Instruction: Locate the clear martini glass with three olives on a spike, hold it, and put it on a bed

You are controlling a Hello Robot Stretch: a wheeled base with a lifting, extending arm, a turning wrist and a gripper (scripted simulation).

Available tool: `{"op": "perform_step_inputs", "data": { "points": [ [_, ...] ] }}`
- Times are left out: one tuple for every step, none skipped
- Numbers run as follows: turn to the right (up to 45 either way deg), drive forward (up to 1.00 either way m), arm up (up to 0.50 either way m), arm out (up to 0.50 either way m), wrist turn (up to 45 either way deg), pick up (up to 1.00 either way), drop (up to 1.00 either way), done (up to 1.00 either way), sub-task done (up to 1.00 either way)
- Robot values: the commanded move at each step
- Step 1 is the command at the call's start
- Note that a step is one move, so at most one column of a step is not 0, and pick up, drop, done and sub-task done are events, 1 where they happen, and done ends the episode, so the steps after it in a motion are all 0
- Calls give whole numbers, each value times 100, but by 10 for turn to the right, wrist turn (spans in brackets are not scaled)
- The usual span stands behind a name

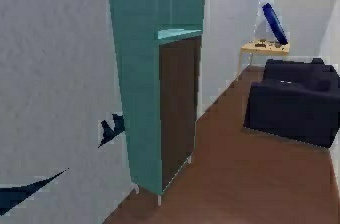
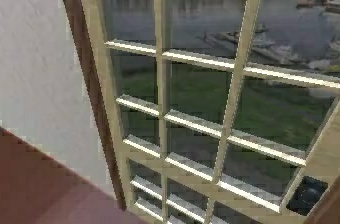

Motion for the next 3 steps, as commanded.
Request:
{"op": "perform_step_inputs", "data": {
  "points": [
    [-450,0,0,0,0,0,0,0,0],
    [-450,0,0,0,0,0,0,0,0],
    [-210,0,0,0,0,0,0,0,0]
  ]
}}
